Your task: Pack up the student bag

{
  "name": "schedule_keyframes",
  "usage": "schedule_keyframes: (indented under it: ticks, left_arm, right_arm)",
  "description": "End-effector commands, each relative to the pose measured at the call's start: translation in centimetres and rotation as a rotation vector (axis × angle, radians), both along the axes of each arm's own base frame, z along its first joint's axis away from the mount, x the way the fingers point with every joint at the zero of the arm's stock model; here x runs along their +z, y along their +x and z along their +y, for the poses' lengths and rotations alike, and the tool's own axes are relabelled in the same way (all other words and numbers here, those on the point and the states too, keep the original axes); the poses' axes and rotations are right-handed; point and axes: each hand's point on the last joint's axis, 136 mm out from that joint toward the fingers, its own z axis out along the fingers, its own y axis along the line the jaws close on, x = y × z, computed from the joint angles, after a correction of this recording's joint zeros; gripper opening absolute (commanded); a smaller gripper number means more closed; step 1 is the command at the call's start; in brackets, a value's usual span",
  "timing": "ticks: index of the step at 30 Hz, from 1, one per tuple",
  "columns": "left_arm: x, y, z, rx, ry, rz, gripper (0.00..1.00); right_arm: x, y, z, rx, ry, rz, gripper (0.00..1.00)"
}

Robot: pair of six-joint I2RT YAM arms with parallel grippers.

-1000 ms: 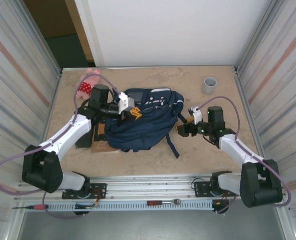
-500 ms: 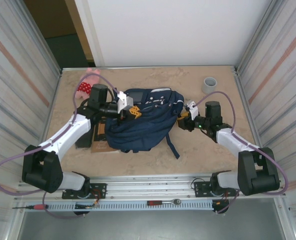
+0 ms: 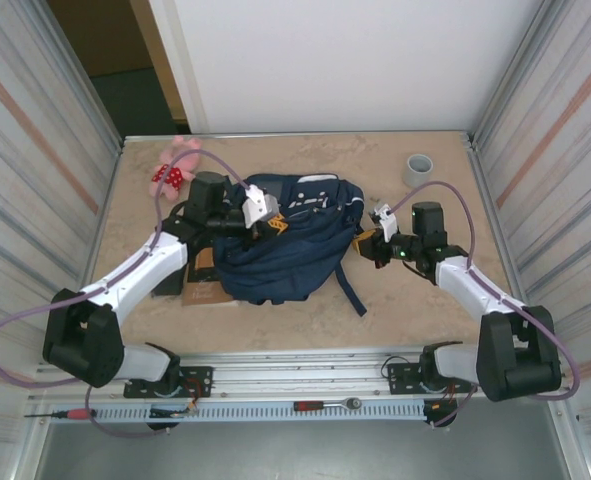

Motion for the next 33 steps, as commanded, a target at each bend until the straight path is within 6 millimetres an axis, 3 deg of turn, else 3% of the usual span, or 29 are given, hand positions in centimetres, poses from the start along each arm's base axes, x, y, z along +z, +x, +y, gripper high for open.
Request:
schedule_keyframes:
  ticks: [1, 10, 15, 22, 28, 33]
  left_arm:
    - [1.5, 3.4, 0.8, 0.212, 0.045, -0.112, 0.00]
    - [0.8, 7.0, -1.3, 0.483, 0.097, -0.146, 0.00]
    - [0.3, 7.4, -4.2, 0.540, 0.118, -0.140, 0.00]
    - [0.2, 8.7, -6.3, 0.642, 0.066, -0.066, 0.00]
    - [0.6, 8.9, -9.2, 0.625, 0.023, -0.043, 0.00]
    - [1.1, 8.7, -10.6, 0.580, -0.018, -0.008, 0.00]
  right_arm:
    - [2.9, -1.8, 1.4, 0.082, 0.038, 0.004, 0.00]
    - [3.6, -5.0, 3.0, 0.067, 0.038, 0.222, 0.02]
    - [3.9, -5.3, 3.4, -0.006, 0.046, 0.363, 0.02]
    - [4.4, -6.0, 3.3, -0.123, 0.051, 0.543, 0.01]
    - [4.7, -6.9, 5.8, -0.157, 0.120, 0.631, 0.00]
    - [3.7, -5.5, 6.5, -0.266, 0.166, 0.661, 0.00]
